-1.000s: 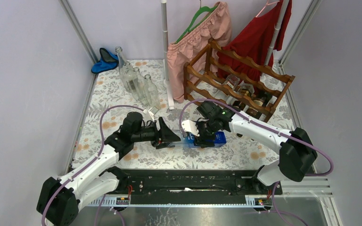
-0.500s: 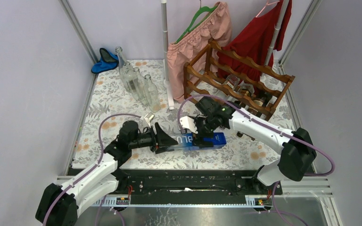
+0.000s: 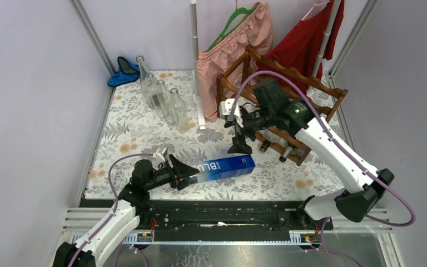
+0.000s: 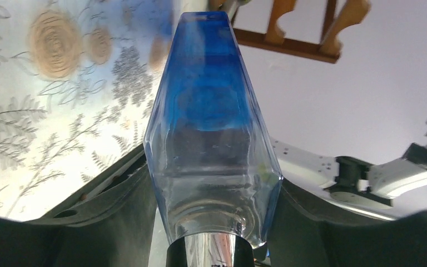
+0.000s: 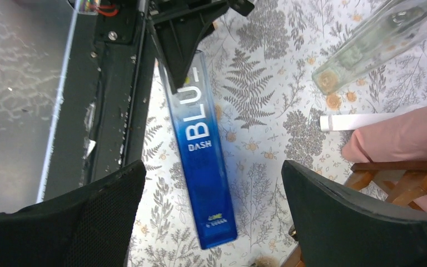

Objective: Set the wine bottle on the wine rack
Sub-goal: Pick up the wine bottle from the center of the board.

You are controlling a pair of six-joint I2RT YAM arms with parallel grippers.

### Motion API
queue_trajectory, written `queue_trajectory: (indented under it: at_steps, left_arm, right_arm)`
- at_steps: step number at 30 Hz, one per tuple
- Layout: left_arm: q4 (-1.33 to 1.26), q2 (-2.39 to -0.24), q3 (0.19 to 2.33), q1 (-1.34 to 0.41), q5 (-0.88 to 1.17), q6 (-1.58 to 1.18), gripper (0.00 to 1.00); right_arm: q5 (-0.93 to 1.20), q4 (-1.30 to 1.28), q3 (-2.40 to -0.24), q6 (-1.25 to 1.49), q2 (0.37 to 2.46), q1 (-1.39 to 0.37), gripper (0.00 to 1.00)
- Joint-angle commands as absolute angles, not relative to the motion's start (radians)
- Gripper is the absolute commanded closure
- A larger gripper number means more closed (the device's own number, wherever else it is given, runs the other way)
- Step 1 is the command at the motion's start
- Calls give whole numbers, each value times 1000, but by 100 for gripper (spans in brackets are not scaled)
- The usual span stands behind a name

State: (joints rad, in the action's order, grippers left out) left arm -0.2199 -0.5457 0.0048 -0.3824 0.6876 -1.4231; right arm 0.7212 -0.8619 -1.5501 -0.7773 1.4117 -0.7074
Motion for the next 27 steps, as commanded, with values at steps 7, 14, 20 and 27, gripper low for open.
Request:
queue_trajectory:
  at_steps: [7,14,20,27]
  left_arm:
    - [-584,-287,-93,-368,498,-1602,100]
    - [-567,-340,-67,-368,416,-1568,100]
    - [-792,-540,-74,-368,349,-1583,100]
    - [-974,-689,-70,-368,285,-1570,100]
  right_arm:
    - [885,-856,-1574,-663,1288,-614,0]
    - [887,-836,-1563,-645,1255,-591,0]
    - [884,-826,-1552,-641,1246,-582,0]
    - [877,-823,-1541,-642,1236,-576,0]
